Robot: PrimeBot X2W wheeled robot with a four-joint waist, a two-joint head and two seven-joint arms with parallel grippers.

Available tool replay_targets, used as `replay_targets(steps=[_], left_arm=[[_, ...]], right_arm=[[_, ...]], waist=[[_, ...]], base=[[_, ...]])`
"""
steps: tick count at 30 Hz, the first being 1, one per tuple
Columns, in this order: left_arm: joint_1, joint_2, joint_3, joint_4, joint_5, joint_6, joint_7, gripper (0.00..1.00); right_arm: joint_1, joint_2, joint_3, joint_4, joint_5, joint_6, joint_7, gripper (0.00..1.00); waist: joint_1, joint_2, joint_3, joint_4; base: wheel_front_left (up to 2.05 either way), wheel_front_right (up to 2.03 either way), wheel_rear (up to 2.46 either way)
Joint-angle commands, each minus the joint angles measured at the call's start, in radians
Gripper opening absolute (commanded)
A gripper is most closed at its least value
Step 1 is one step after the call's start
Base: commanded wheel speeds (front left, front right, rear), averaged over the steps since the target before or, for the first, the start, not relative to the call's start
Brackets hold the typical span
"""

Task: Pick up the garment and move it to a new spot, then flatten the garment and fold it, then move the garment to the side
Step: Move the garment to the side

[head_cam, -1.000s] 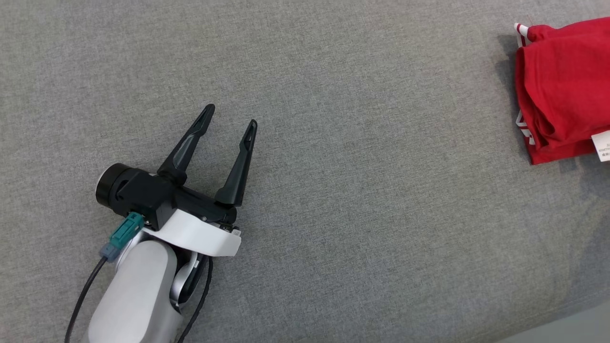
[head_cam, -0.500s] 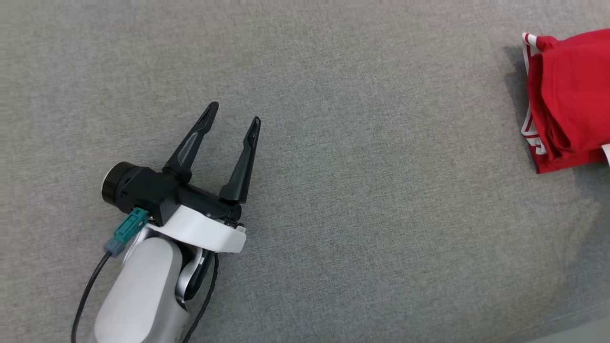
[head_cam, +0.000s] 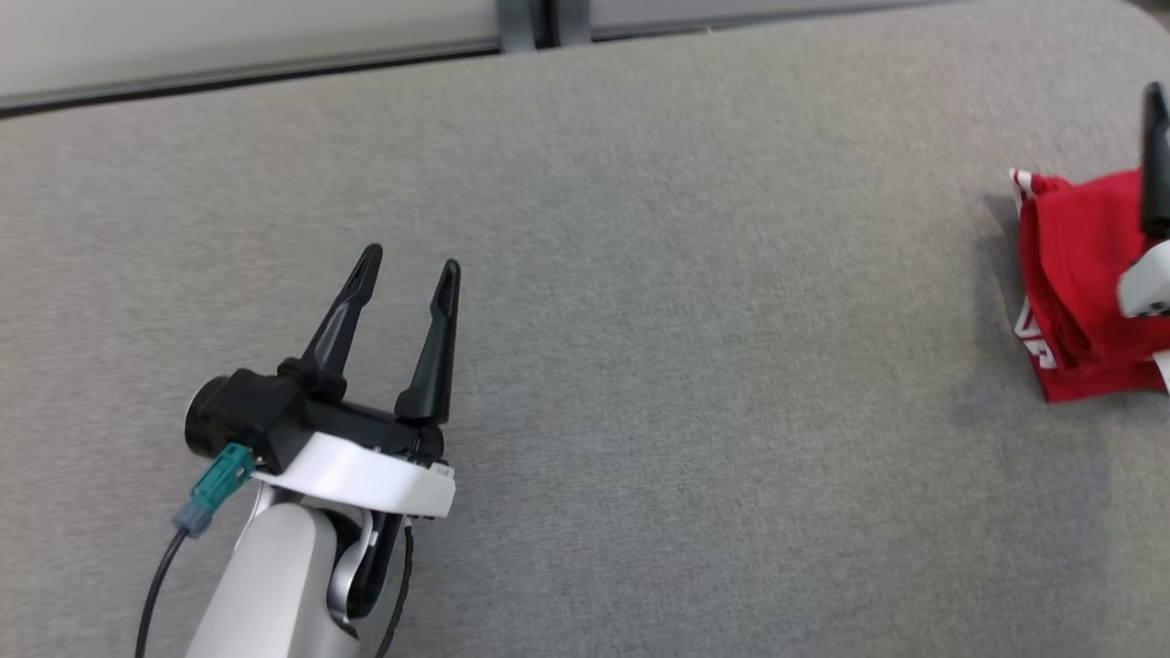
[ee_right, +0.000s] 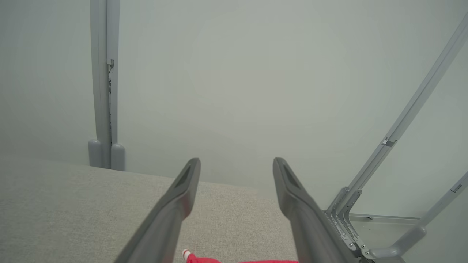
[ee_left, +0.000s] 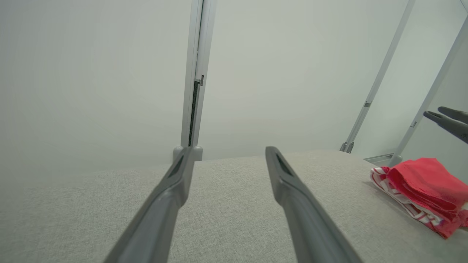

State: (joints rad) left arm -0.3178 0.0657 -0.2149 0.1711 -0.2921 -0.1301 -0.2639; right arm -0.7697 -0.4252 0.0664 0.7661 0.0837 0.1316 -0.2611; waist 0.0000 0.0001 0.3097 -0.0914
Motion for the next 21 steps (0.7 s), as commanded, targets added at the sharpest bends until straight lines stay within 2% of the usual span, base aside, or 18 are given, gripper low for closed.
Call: replay_targets(steps=[1,3,5,8,11,12,15,16,21], left_arm=[[0.021,-0.001,0.016,-0.002,-0.001,-0.001,0.0,1.0],[0.039,-0.002,0.035,-0.002,0.001,-0.001,0.0,1.0],[0.06,-0.006,0.053,0.003,0.004,-0.001,0.0,1.0],[0.087,-0.01,0.083,0.006,0.005,-0.001,0.0,1.0],[0.126,-0.012,0.104,0.007,0.023,-0.001,0.0,1.0],[0.126,-0.012,0.104,0.007,0.023,-0.001,0.0,1.0],[0.165,-0.013,0.126,0.0,0.049,-0.001,0.0,1.0],[0.165,-0.013,0.126,0.0,0.049,-0.001,0.0,1.0],[0.205,-0.013,0.132,0.019,0.033,-0.001,0.0,1.0]], right_arm=[[0.04,0.015,0.011,-0.057,0.037,-0.002,-0.005,1.0],[0.088,0.051,0.015,-0.134,0.122,-0.002,-0.005,1.0],[0.142,0.061,0.024,-0.209,0.173,-0.002,-0.005,1.0],[0.223,0.084,0.045,-0.298,0.206,-0.002,-0.005,1.0],[0.329,0.136,0.044,-0.37,0.245,-0.002,-0.004,1.0],[0.329,0.136,0.044,-0.37,0.245,-0.002,-0.004,1.0],[0.424,0.206,0.027,-0.432,0.247,-0.001,-0.004,1.0],[0.424,0.206,0.027,-0.432,0.247,-0.001,-0.004,1.0],[0.541,0.292,0.022,-0.488,0.2,-0.001,-0.004,1.0]], waist=[[0.0,-0.0001,-0.066,0.053],[0.0,-0.0001,-0.094,0.07],[0.0,-0.0001,-0.119,0.089],[0.0,-0.0001,-0.145,0.114],[0.0,-0.0001,-0.173,0.142],[0.0,-0.0001,-0.173,0.142],[0.0,-0.0001,-0.19,0.163],[0.0,-0.0001,-0.19,0.163],[0.0,-0.0001,-0.205,0.178]], base=[[0.0,0.0,0.0],[0.0,0.0,0.0],[0.0,0.0,0.0],[0.0,0.0,0.0],[0.0,0.0,0.0],[0.0,0.0,0.0],[0.0,0.0,0.0],[0.0,0.0,0.0],[0.0,0.0,0.0]])
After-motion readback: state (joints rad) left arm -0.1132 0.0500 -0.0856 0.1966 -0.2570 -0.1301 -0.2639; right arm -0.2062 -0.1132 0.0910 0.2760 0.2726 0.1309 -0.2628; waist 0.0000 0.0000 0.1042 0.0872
